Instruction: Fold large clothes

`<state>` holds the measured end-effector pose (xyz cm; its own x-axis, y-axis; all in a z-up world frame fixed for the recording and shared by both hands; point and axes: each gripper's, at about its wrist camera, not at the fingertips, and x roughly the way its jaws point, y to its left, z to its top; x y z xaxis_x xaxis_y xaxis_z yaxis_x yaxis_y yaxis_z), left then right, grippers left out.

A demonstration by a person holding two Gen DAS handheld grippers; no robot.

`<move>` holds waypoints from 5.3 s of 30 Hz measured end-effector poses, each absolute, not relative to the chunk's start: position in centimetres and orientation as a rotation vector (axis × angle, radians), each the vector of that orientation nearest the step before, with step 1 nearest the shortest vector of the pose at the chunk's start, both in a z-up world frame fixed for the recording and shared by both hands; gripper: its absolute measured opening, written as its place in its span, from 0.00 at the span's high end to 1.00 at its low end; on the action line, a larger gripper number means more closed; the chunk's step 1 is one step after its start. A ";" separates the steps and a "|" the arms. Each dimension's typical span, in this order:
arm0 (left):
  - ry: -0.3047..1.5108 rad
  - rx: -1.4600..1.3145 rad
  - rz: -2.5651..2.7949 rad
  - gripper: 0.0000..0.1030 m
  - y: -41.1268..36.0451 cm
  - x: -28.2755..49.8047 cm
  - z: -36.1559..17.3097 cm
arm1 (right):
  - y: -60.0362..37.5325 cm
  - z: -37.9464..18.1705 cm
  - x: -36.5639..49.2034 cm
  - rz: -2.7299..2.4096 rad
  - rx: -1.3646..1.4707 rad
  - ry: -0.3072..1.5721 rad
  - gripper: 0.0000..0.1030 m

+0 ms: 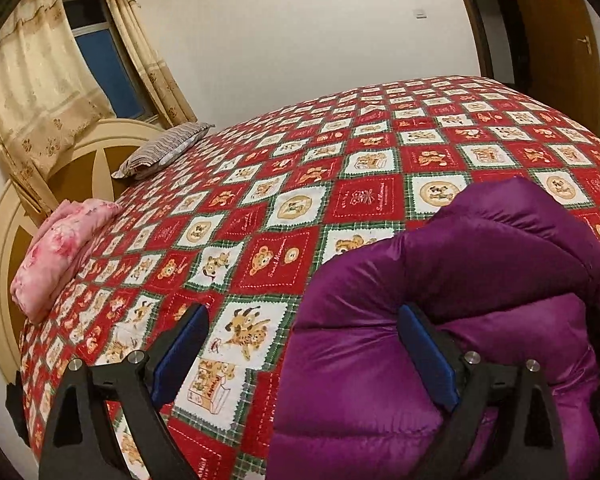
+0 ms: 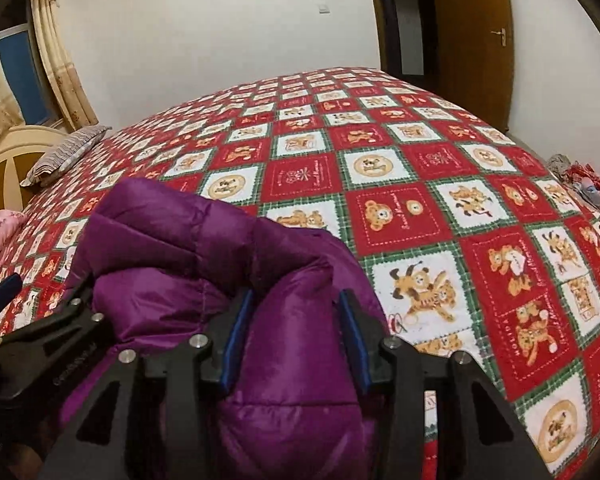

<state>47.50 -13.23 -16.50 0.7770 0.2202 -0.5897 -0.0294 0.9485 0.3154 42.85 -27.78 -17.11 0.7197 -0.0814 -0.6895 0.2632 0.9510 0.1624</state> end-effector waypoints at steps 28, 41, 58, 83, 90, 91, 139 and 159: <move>0.714 0.247 0.119 0.04 -12.9 48.4 -18.7 | -28.6 -19.8 43.8 -0.167 0.301 0.783 0.49; 0.714 0.248 0.119 0.04 -12.9 48.4 -18.7 | -28.5 -20.2 43.9 -0.170 0.290 0.794 0.48; 0.720 0.247 0.120 0.04 -12.9 48.6 -19.4 | -28.5 -20.6 44.4 -0.172 0.282 0.806 0.46; 0.856 -0.115 -0.321 0.02 -5.2 43.7 -19.7 | -31.6 -20.6 39.4 -0.067 0.396 0.817 0.24; 0.863 -0.054 -0.432 0.08 -7.3 43.8 -19.7 | -31.0 -22.0 40.1 0.044 0.456 0.825 0.39; 0.856 -0.048 -0.450 0.18 -7.6 43.7 -19.6 | -31.5 -22.2 40.2 0.069 0.492 0.829 0.39; 0.654 0.061 -0.056 0.78 11.1 35.0 -13.3 | -9.4 -16.7 44.1 0.555 0.344 0.854 0.81; 0.680 0.079 0.104 0.13 13.2 36.3 -17.3 | -7.9 -19.4 44.2 0.443 0.222 0.874 0.65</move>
